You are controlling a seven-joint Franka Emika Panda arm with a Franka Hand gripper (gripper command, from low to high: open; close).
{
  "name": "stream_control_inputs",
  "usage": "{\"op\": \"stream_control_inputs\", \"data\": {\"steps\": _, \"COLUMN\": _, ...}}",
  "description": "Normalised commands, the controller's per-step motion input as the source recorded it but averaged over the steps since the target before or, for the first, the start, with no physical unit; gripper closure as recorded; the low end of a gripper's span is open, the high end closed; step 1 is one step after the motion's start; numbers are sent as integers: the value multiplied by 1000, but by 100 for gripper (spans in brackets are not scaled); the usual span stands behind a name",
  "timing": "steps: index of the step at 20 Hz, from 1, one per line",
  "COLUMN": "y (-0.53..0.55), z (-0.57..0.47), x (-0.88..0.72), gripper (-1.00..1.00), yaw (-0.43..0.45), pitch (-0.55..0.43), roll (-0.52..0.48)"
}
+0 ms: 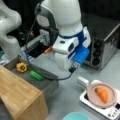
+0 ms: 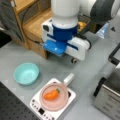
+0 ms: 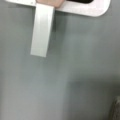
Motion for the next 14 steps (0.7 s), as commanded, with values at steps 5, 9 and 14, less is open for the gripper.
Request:
{"op": "stream_control_inputs", "data": {"steps": 5, "y": -2, "z": -86, "x": 591, "gripper": -100, "yaw": 67, "pitch": 96, "roll": 43}}
{"op": "stream_control_inputs", "data": {"steps": 9, "y": -15, "z": -93, "x": 538, "gripper": -100, "yaw": 58, "pitch": 94, "roll": 52}}
{"op": "stream_control_inputs", "data": {"steps": 14, "y": -11, "z": 8, "x": 366, "gripper": -100, "yaw": 43, "pitch": 111, "roll": -2}}
